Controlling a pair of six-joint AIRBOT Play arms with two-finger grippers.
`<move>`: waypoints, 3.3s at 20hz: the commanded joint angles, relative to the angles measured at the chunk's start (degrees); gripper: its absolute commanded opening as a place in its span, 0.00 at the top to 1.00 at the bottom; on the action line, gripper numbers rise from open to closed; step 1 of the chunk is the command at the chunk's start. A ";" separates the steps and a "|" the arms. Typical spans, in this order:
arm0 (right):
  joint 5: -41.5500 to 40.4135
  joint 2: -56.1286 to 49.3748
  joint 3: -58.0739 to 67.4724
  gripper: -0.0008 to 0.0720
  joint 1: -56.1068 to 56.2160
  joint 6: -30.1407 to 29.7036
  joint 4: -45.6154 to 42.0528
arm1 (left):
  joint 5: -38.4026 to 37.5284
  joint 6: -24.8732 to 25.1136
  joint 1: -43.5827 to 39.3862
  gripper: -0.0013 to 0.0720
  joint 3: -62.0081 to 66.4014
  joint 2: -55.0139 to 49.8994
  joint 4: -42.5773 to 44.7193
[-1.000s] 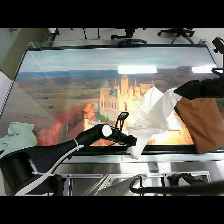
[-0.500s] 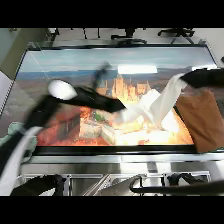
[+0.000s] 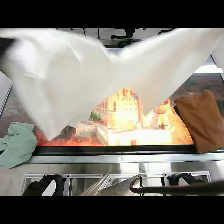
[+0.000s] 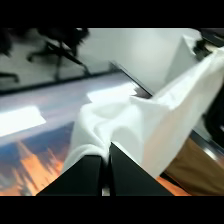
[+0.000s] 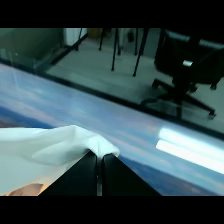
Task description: Fold the shirts.
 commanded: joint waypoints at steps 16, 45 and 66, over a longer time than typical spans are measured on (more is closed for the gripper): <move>-9.20 -47.08 -11.52 0.95 1.51 -11.23 13.90 | 12.59 9.49 -2.12 0.97 -11.58 -46.40 6.67; 5.75 -21.22 -56.78 0.37 -24.06 -0.85 -1.64 | 14.05 12.02 11.47 0.07 -64.81 -35.85 5.49; 12.61 -17.03 -39.58 0.95 -15.32 -15.06 35.76 | -6.91 15.06 9.27 0.97 -28.61 -22.49 -13.51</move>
